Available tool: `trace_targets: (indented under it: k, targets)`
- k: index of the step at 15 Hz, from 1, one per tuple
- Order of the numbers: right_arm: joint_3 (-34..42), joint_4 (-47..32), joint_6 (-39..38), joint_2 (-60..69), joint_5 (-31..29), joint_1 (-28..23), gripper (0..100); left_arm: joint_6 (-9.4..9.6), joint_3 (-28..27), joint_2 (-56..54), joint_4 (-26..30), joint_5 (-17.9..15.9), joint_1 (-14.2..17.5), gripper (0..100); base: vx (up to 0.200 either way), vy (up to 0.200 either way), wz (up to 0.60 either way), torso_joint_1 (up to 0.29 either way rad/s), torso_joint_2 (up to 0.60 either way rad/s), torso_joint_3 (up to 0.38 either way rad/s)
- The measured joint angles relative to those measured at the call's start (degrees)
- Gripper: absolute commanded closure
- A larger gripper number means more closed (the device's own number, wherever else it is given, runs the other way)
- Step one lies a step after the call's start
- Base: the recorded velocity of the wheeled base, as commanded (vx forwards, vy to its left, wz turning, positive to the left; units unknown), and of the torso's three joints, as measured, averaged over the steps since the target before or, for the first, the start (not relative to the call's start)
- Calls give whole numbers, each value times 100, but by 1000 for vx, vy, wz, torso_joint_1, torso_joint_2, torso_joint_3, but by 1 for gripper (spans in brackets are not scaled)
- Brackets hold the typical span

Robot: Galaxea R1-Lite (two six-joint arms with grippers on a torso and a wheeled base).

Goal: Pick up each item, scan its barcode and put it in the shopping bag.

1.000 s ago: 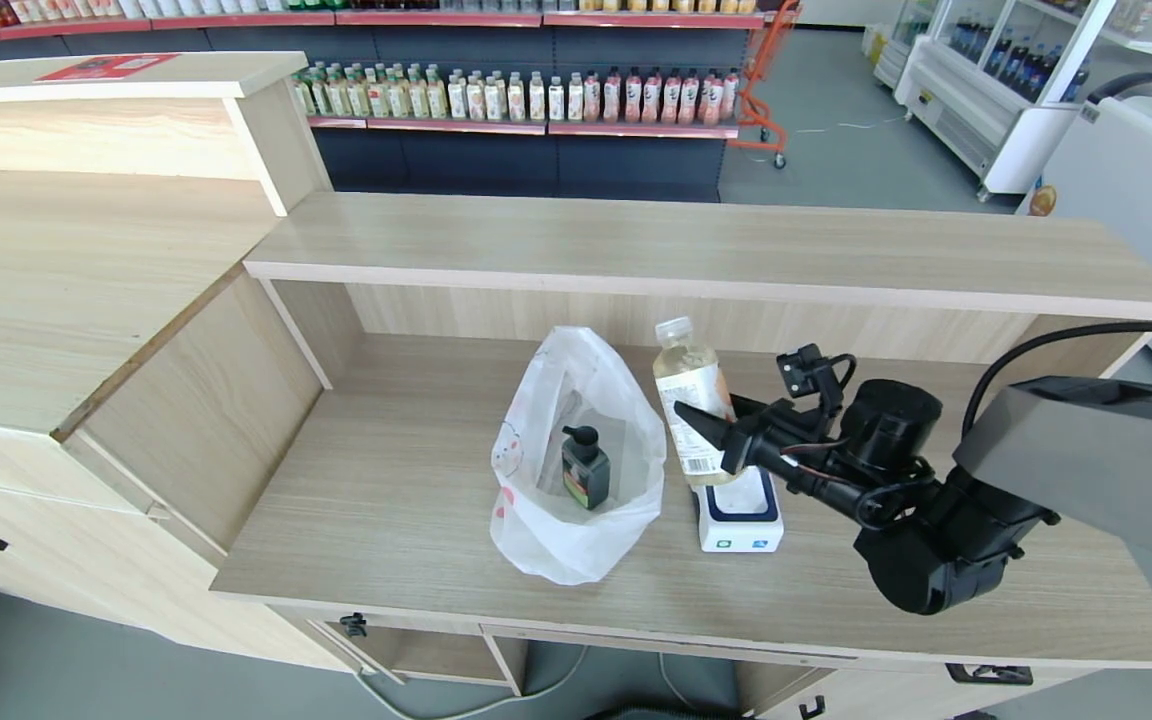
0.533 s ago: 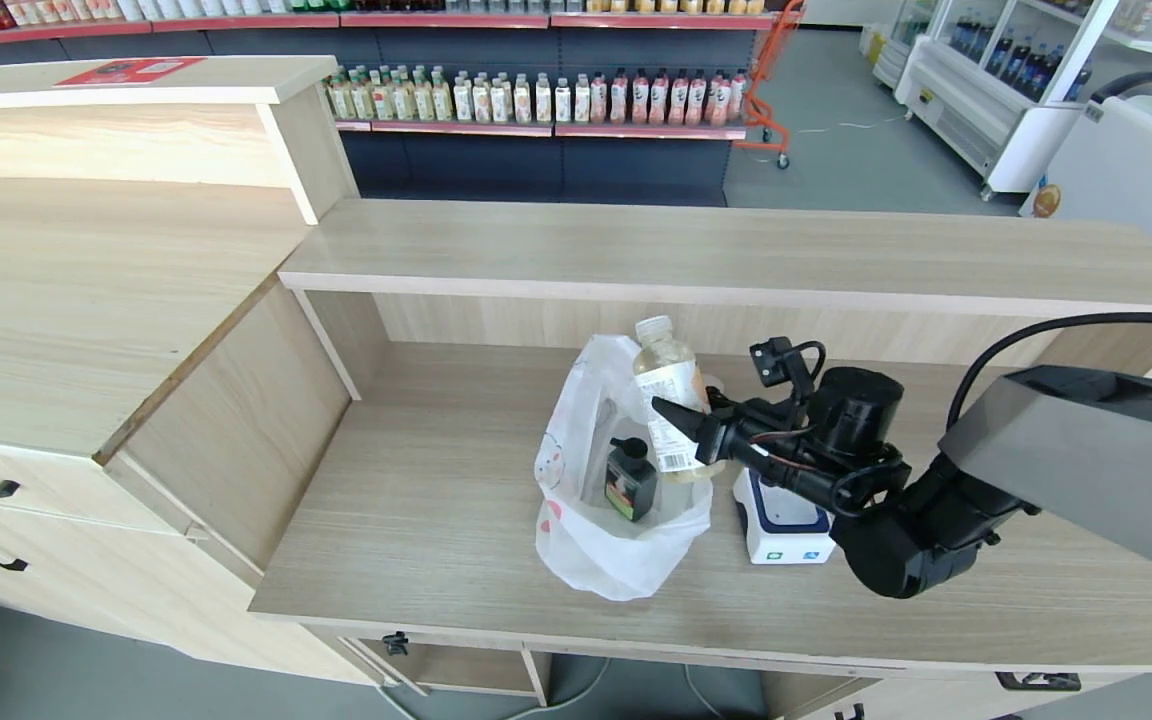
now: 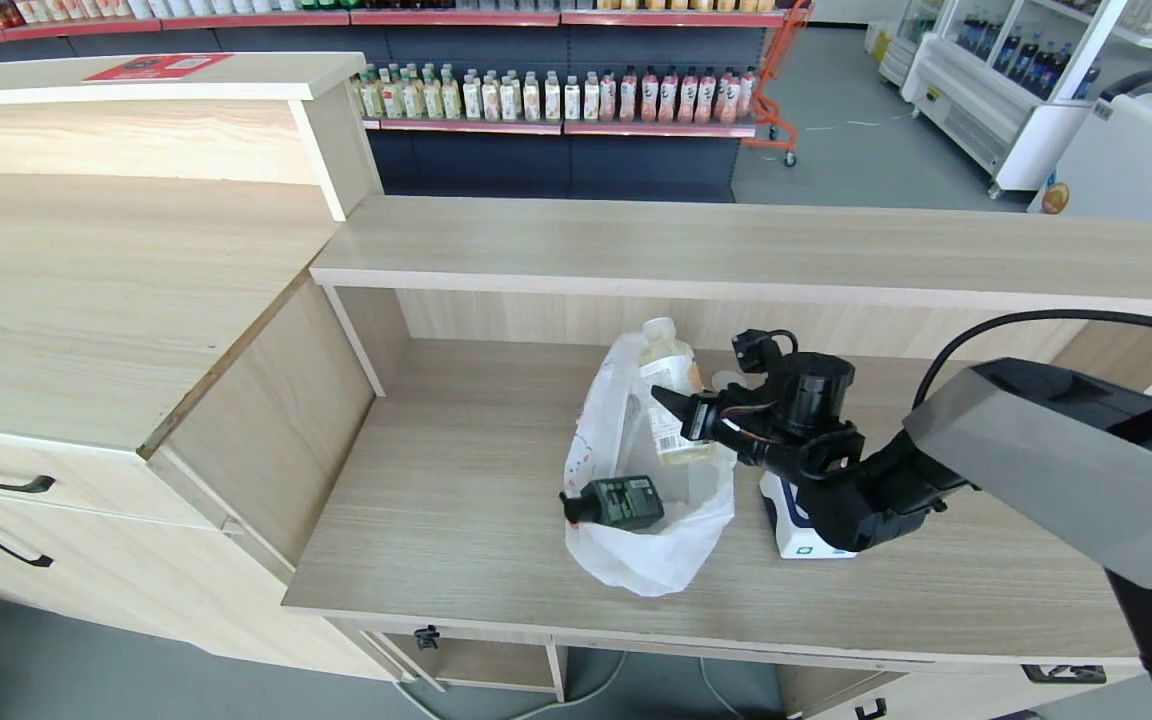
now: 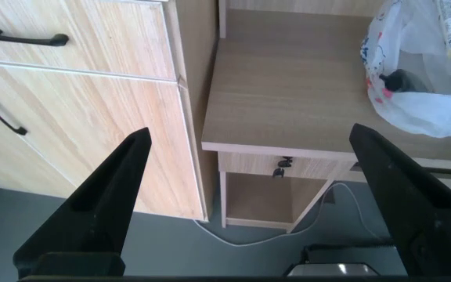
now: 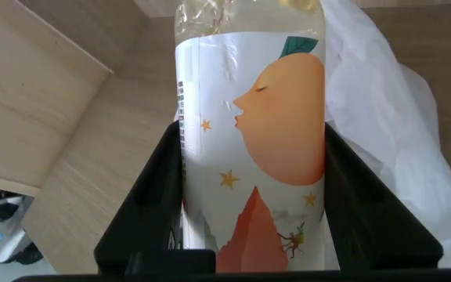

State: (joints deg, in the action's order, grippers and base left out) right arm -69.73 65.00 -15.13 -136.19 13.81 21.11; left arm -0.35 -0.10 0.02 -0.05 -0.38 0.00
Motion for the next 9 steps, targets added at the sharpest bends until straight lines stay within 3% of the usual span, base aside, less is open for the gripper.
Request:
trace_targets:
  k: [9]
  targets:
    - [151,-16,150,-419,-27,-85,100,2,0,0,-2,0,0,0,0,0,0,0,0,0]
